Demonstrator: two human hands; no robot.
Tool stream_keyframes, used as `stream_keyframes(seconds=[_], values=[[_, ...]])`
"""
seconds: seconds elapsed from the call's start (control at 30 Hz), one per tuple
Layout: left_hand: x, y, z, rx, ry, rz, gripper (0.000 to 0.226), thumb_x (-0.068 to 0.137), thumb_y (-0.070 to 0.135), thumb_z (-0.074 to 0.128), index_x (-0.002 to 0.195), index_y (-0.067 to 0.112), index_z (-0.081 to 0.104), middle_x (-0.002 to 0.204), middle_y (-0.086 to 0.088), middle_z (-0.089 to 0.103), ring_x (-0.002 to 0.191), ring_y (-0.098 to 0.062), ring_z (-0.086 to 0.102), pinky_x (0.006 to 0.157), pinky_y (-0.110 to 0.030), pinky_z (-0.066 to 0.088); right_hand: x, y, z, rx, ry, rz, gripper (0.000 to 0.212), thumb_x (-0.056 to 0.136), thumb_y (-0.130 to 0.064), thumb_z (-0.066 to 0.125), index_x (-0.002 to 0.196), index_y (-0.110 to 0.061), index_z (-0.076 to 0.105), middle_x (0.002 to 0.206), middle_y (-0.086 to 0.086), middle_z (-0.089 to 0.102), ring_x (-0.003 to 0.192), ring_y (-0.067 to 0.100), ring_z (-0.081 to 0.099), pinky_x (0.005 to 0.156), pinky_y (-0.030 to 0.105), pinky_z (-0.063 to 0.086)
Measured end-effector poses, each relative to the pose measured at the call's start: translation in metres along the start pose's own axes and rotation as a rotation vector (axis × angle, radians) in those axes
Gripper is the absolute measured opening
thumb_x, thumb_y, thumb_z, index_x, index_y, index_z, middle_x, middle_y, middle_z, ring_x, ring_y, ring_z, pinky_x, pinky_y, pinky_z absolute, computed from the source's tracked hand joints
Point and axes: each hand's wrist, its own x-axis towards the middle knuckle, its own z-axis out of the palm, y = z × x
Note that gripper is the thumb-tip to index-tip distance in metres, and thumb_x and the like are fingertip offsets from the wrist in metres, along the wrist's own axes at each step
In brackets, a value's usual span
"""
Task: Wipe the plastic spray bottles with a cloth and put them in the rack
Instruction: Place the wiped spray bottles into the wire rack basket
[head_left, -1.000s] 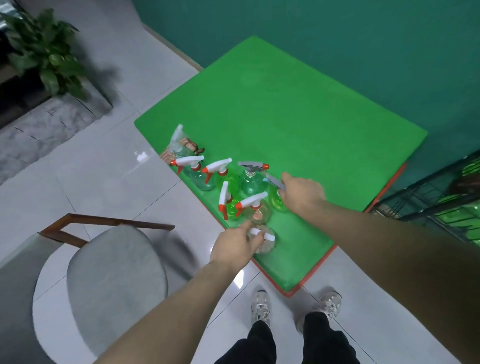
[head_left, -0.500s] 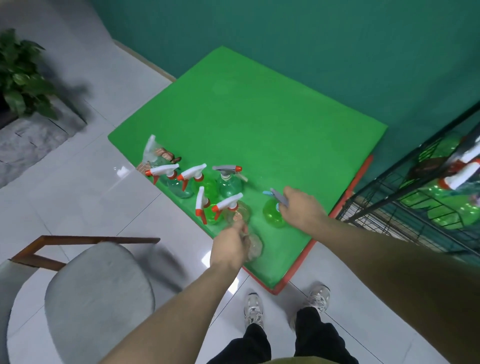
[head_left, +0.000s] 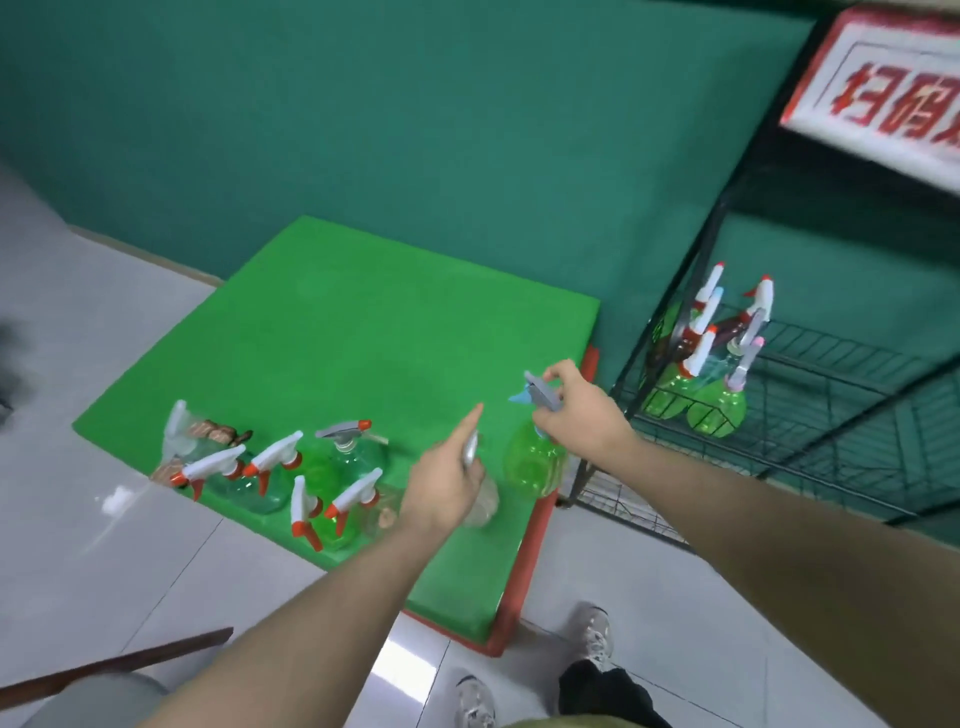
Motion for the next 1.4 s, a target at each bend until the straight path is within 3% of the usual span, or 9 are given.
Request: stream_keyframes(seconds=[0.17, 0.27, 0.37, 0.5, 0.6, 0.73, 0.97, 1.13, 1.4], values=[[0.029, 0.073, 0.002, 0.041, -0.024, 0.094, 0.07, 0.089, 0.014, 0.063, 0.154, 0.026, 0.041, 0.101, -0.007, 0.073, 0.07, -0.022, 0.063, 0.062, -0.03, 0.045, -0.019, 0.016, -0.062, -0.004, 0.154, 0.046, 0.049, 0.092, -0.024, 0.059, 0.139, -0.027, 0.047, 0.11, 0.004, 0.069, 0.067, 0.016, 0.066, 0.064, 0.033, 0.057], [0.041, 0.122, 0.005, 0.065, -0.054, 0.189, 0.039, 0.086, 0.018, 0.064, 0.126, 0.02, 0.066, 0.08, -0.003, 0.069, 0.066, -0.025, 0.058, 0.052, -0.03, 0.036, -0.032, 0.029, -0.097, 0.023, 0.243, 0.102, 0.038, 0.094, -0.023, 0.058, 0.131, -0.026, 0.055, 0.101, 0.002, 0.071, 0.063, 0.014, 0.067, 0.056, 0.026, 0.052], [0.048, 0.165, 0.012, 0.023, -0.115, 0.271, 0.006, 0.083, 0.016, 0.064, 0.09, 0.017, 0.066, 0.07, -0.003, 0.068, 0.064, -0.03, 0.063, 0.057, -0.038, 0.051, -0.048, 0.045, -0.129, 0.073, 0.318, 0.174, 0.032, 0.094, -0.025, 0.058, 0.126, -0.027, 0.057, 0.092, -0.001, 0.071, 0.062, 0.02, 0.072, 0.066, 0.036, 0.061], [0.055, 0.221, 0.029, 0.007, -0.16, 0.383, 0.017, 0.085, 0.017, 0.065, 0.074, 0.027, 0.057, 0.062, 0.008, 0.06, 0.058, -0.018, 0.057, 0.054, -0.031, 0.044, -0.066, 0.074, -0.168, 0.101, 0.398, 0.235, 0.03, 0.096, -0.026, 0.056, 0.126, -0.028, 0.057, 0.096, -0.001, 0.071, 0.059, 0.02, 0.073, 0.067, 0.039, 0.063], [0.065, 0.257, 0.052, -0.011, -0.213, 0.444, 0.009, 0.085, 0.02, 0.065, 0.088, 0.028, 0.066, 0.065, 0.009, 0.062, 0.054, -0.011, 0.057, 0.052, -0.025, 0.04, -0.074, 0.1, -0.196, 0.125, 0.459, 0.281, 0.027, 0.096, -0.026, 0.056, 0.122, -0.027, 0.058, 0.094, -0.001, 0.072, 0.059, 0.02, 0.072, 0.067, 0.04, 0.063], [0.085, 0.304, 0.085, -0.012, -0.232, 0.496, 0.013, 0.09, 0.022, 0.063, 0.08, 0.03, 0.06, 0.065, 0.011, 0.058, 0.057, -0.011, 0.055, 0.05, -0.025, 0.037, -0.069, 0.14, -0.23, 0.16, 0.494, 0.316, 0.03, 0.097, -0.025, 0.055, 0.126, -0.025, 0.057, 0.088, -0.002, 0.072, 0.058, 0.018, 0.072, 0.068, 0.039, 0.063], [0.149, 0.378, 0.164, -0.047, -0.281, 0.423, 0.029, 0.094, 0.022, 0.06, 0.122, 0.018, 0.066, 0.075, 0.008, 0.063, 0.041, 0.004, 0.054, 0.04, -0.01, 0.036, -0.021, 0.232, -0.288, 0.199, 0.464, 0.355, 0.037, 0.1, -0.028, 0.05, 0.137, -0.025, 0.049, 0.093, -0.002, 0.069, 0.065, 0.018, 0.072, 0.06, 0.031, 0.061], [0.198, 0.418, 0.224, -0.015, -0.295, 0.298, 0.042, 0.093, 0.019, 0.059, 0.135, 0.02, 0.058, 0.069, 0.003, 0.067, 0.037, -0.001, 0.052, 0.041, -0.017, 0.04, 0.034, 0.301, -0.317, 0.288, 0.365, 0.37, 0.039, 0.101, -0.028, 0.051, 0.14, -0.026, 0.047, 0.096, -0.008, 0.063, 0.07, 0.016, 0.073, 0.062, 0.033, 0.063], [0.271, 0.443, 0.306, 0.12, -0.32, 0.159, 0.049, 0.091, 0.013, 0.06, 0.14, 0.016, 0.054, 0.077, -0.007, 0.073, 0.063, -0.021, 0.068, 0.063, -0.031, 0.056, 0.113, 0.384, -0.319, 0.41, 0.256, 0.383, 0.039, 0.104, -0.03, 0.05, 0.141, -0.019, 0.044, 0.09, -0.003, 0.066, 0.067, 0.02, 0.074, 0.052, 0.03, 0.06]])
